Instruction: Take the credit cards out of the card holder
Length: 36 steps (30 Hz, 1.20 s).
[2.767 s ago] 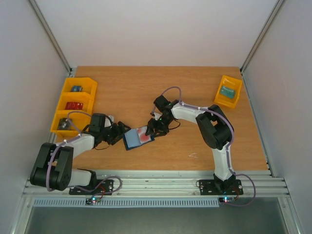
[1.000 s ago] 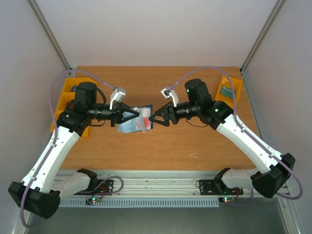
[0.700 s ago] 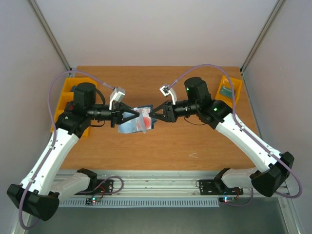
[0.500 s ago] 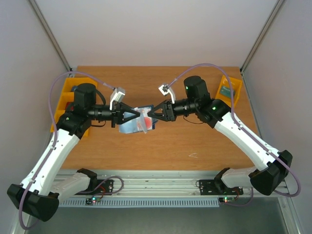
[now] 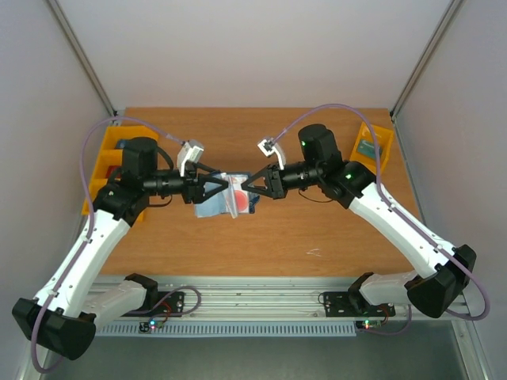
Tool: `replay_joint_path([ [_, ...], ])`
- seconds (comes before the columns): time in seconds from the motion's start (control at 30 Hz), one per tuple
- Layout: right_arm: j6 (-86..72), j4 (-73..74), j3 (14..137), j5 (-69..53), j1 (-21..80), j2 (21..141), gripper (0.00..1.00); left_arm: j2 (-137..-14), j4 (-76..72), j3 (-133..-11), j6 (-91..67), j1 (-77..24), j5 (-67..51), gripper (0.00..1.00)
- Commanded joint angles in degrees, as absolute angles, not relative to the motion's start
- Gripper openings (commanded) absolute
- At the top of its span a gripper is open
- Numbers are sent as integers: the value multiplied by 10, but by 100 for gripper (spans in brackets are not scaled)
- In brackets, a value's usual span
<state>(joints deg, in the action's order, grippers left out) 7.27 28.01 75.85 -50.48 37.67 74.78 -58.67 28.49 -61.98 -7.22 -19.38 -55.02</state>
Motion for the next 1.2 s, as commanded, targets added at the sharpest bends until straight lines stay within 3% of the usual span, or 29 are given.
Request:
replay_joint_path([
  [0.0,115,375,794,-418,380,727,1,-576,349,-628,-12,-197,-338,64],
  [0.13,106,490,829,-245,380,737,1,-577,368,-628,24,-196,-139,68],
  [0.23,60,595,882,-101,381,766,1,-573,364,-630,46,-194,-109,66],
  [0.33,22,644,922,-23,394,794,1,-571,359,-642,63,-195,-201,58],
  [0.43,4,657,950,44,422,814,1,-574,348,-649,45,-200,-334,42],
  [0.57,1,680,998,106,462,847,1,-572,297,-625,-31,-237,-487,36],
  [0.73,1,675,1040,86,491,882,1,-590,209,-591,-125,-290,-484,29],
  [1.17,-29,595,1043,-83,497,890,1,-636,45,-529,-320,-319,-388,34],
])
